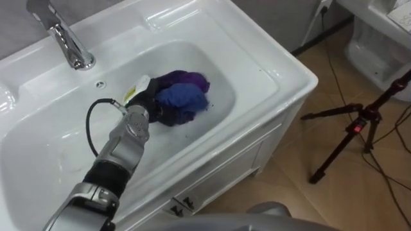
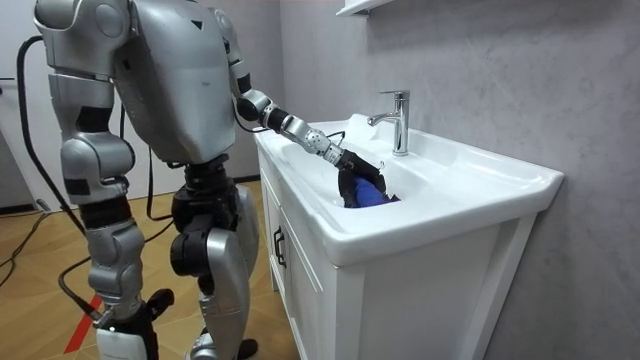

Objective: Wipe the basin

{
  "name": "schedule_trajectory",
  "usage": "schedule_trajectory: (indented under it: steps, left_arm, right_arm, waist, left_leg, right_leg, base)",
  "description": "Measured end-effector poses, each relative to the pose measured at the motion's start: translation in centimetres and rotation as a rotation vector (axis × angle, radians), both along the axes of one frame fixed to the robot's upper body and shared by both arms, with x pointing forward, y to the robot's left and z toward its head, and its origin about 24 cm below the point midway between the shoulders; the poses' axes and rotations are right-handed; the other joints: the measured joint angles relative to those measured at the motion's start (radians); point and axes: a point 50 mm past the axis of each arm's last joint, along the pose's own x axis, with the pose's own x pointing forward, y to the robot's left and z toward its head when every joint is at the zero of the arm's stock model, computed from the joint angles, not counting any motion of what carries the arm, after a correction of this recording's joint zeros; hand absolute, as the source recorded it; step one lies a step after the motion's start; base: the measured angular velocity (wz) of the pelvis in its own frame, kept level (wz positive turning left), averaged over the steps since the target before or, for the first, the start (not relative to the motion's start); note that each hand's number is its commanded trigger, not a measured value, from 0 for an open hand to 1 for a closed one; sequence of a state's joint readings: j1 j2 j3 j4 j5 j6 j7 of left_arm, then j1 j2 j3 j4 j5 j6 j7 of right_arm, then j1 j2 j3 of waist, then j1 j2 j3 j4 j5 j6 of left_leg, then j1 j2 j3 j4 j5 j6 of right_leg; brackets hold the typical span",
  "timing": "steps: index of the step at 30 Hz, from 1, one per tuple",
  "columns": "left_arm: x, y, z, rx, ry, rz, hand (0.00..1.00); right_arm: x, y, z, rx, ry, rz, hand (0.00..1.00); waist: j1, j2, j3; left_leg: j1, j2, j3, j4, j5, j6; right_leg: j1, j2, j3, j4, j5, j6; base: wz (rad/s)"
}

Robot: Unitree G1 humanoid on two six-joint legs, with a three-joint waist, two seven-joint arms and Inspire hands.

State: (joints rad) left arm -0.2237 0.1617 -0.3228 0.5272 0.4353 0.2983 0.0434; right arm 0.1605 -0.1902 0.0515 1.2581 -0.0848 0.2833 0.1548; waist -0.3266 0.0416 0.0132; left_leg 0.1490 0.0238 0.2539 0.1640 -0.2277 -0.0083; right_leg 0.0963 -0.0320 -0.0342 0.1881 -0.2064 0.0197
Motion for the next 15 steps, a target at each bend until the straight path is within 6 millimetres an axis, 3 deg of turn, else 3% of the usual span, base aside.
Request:
schedule_trajectory:
  steps: [15]
  left_arm:
    - [0.7, -2.0, 1.0, -0.055, 0.0, -0.1, 1.0]
  right_arm:
    - [0.8, -0.1, 0.0, 0.009, 0.0, 0.03, 0.0]
  waist:
    - [-0.022, 0.011, 0.0003]
  left_leg:
    - [-0.005, 0.0, 0.011, 0.001, 0.004, 0.007]
  right_leg:
    - [0.0, -0.01, -0.006, 0.0, 0.007, 0.007]
  base:
    - [0.02]
